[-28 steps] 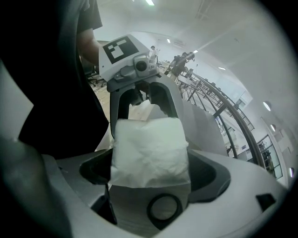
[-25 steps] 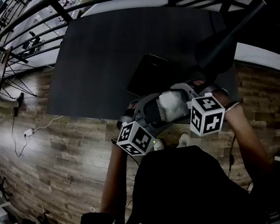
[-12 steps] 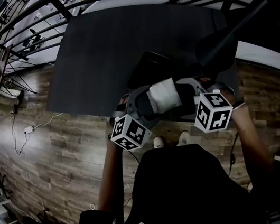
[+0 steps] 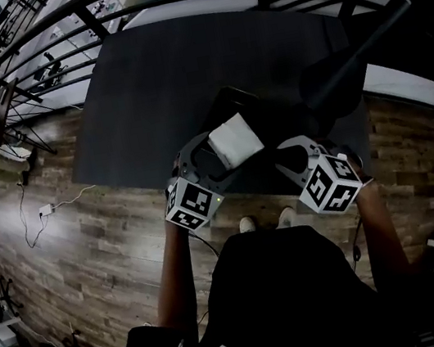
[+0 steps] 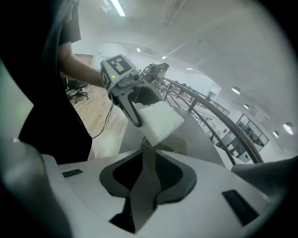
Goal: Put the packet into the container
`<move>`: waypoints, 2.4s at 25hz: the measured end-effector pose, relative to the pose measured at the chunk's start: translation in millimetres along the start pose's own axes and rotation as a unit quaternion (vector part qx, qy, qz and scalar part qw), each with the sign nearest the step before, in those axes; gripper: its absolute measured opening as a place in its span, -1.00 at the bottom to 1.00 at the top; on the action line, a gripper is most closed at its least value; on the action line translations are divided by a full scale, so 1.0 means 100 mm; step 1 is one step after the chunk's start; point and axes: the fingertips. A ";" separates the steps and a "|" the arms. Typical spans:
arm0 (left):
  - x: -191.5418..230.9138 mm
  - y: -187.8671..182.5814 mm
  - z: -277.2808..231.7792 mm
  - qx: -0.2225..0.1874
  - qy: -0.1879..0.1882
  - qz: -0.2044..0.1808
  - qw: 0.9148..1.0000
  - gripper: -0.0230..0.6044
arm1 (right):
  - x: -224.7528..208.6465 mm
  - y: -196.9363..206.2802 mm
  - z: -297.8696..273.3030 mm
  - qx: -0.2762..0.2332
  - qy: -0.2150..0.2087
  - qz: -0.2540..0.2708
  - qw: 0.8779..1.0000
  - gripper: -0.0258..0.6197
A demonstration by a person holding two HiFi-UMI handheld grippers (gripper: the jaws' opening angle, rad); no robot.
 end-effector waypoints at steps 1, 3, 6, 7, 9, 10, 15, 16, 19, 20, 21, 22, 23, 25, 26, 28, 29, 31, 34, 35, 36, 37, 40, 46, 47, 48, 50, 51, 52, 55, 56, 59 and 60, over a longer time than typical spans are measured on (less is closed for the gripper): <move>0.04 0.02 -0.03 0.001 -0.006 0.010 1.000 0.45 | -0.01 0.00 0.00 -0.005 0.005 -0.005 1.000 -0.65; 0.11 0.09 -0.10 0.005 -0.017 0.036 0.999 0.45 | -0.04 0.00 -0.01 -0.011 0.019 -0.011 1.000 -0.76; 0.23 0.20 -0.20 0.018 -0.041 0.074 0.996 0.45 | -0.11 0.02 0.01 -0.017 0.038 -0.025 0.999 -0.91; 0.26 0.23 -0.25 0.022 -0.050 0.086 0.995 0.45 | -0.13 0.04 0.01 -0.018 0.044 -0.032 0.998 -0.91; 0.30 0.28 -0.34 0.029 -0.064 0.104 0.992 0.45 | -0.19 0.08 0.01 -0.022 0.057 -0.047 0.997 -0.91; 0.32 0.31 -0.39 0.032 -0.071 0.111 0.991 0.45 | -0.22 0.10 0.01 -0.023 0.063 -0.053 0.996 -0.91; 0.43 0.46 -0.55 0.044 -0.105 0.149 0.982 0.45 | -0.20 0.15 -0.02 -0.016 0.066 -0.063 0.996 -0.91; 0.43 0.49 -0.58 0.046 -0.110 0.157 0.980 0.45 | -0.18 0.15 -0.02 -0.015 0.064 -0.064 0.996 -0.91; 0.40 0.57 -0.67 0.055 -0.114 0.172 0.977 0.45 | -0.14 0.18 -0.02 -0.014 0.059 -0.067 0.996 -0.91; 0.38 0.60 -0.70 0.056 -0.114 0.178 0.976 0.45 | -0.13 0.19 -0.02 -0.014 0.057 -0.069 0.996 -0.91; 0.36 0.62 -0.73 0.056 -0.116 0.185 0.974 0.45 | -0.12 0.20 -0.03 -0.013 0.055 -0.071 0.996 -0.91; 0.35 0.65 -0.76 0.057 -0.119 0.190 0.973 0.45 | -0.11 0.21 -0.03 -0.012 0.054 -0.072 0.996 -0.91; 0.35 0.68 -0.78 0.058 -0.124 0.196 0.971 0.45 | -0.11 0.22 -0.03 -0.011 0.052 -0.073 0.996 -0.91; 0.37 0.74 -0.82 0.057 -0.133 0.209 0.967 0.45 | -0.10 0.24 -0.03 -0.009 0.050 -0.076 0.996 -0.91; 0.38 0.75 -0.83 0.056 -0.136 0.215 0.966 0.45 | -0.10 0.25 -0.03 -0.007 0.049 -0.077 0.996 -0.91; 0.37 0.75 -0.85 0.051 -0.136 0.219 0.965 0.45 | -0.09 0.27 -0.03 -0.005 0.049 -0.080 0.996 -0.91; 0.36 0.75 -0.86 0.049 -0.133 0.218 0.966 0.45 | -0.09 0.27 -0.03 -0.006 0.049 -0.081 0.995 -0.91; 0.34 0.75 -0.89 0.042 -0.127 0.216 0.967 0.45 | -0.07 0.26 -0.05 -0.007 0.047 -0.082 0.995 -0.91; 0.33 0.78 -0.92 0.039 -0.119 0.227 0.966 0.45 | -0.06 0.25 -0.09 -0.008 0.043 -0.082 0.996 -0.91; 0.32 0.79 -0.94 0.040 -0.117 0.230 0.965 0.45 | -0.06 0.25 -0.09 -0.009 0.042 -0.083 0.996 -0.91; 0.30 0.79 -0.96 0.042 -0.114 0.230 0.965 0.45 | -0.05 0.25 -0.09 -0.010 0.042 -0.083 0.996 -0.91; 0.28 0.79 -0.97 0.044 -0.113 0.229 0.966 0.45 | -0.05 0.26 -0.08 -0.010 0.042 -0.083 0.996 -0.91; 0.29 0.78 -0.97 0.038 -0.122 0.228 0.965 0.47 | -0.05 0.27 -0.07 -0.008 0.043 -0.081 0.996 -0.91; 0.33 0.74 -0.96 0.013 -0.127 0.252 0.959 0.72 | 0.02 0.26 -0.08 -0.010 0.036 -0.082 0.996 -0.91; 0.34 0.73 -0.95 0.012 -0.128 0.254 0.959 0.72 | 0.03 0.25 -0.08 -0.010 0.036 -0.082 0.996 -0.91; 0.34 0.72 -0.94 0.011 -0.128 0.257 0.958 0.72 | 0.03 0.25 -0.08 -0.010 0.035 -0.082 0.996 -0.91; 0.35 0.71 -0.93 0.009 -0.128 0.262 0.957 0.72 | 0.04 0.25 -0.08 -0.011 0.035 -0.082 0.996 -0.91; 0.35 0.70 -0.92 0.008 -0.129 0.265 0.956 0.72 | 0.04 0.25 -0.07 -0.012 0.036 -0.083 0.996 -0.91; 0.35 0.69 -0.91 0.007 -0.130 0.269 0.954 0.72 | 0.04 0.26 -0.07 -0.013 0.036 -0.084 0.996 -0.91; 0.36 0.70 -0.88 0.008 -0.130 0.271 0.954 0.72 | 0.04 0.28 -0.09 -0.014 0.037 -0.084 0.996 -0.91; 0.35 0.70 -0.88 0.010 -0.128 0.269 0.955 0.72 | 0.04 0.28 -0.09 -0.015 0.036 -0.084 0.996 -0.91; 0.33 0.69 -0.84 0.014 -0.124 0.265 0.956 0.71 | 0.04 0.26 -0.11 -0.021 0.035 -0.085 0.996 -0.91; 0.33 0.68 -0.82 0.014 -0.123 0.264 0.956 0.71 | 0.04 0.24 -0.11 -0.023 0.035 -0.086 0.995 -0.91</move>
Point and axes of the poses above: the fingertips, and each gripper's own axes: z backward along the fingers, x to its left, y out of its underside, and after that the axes turned 11 degrees about -y, right-handed
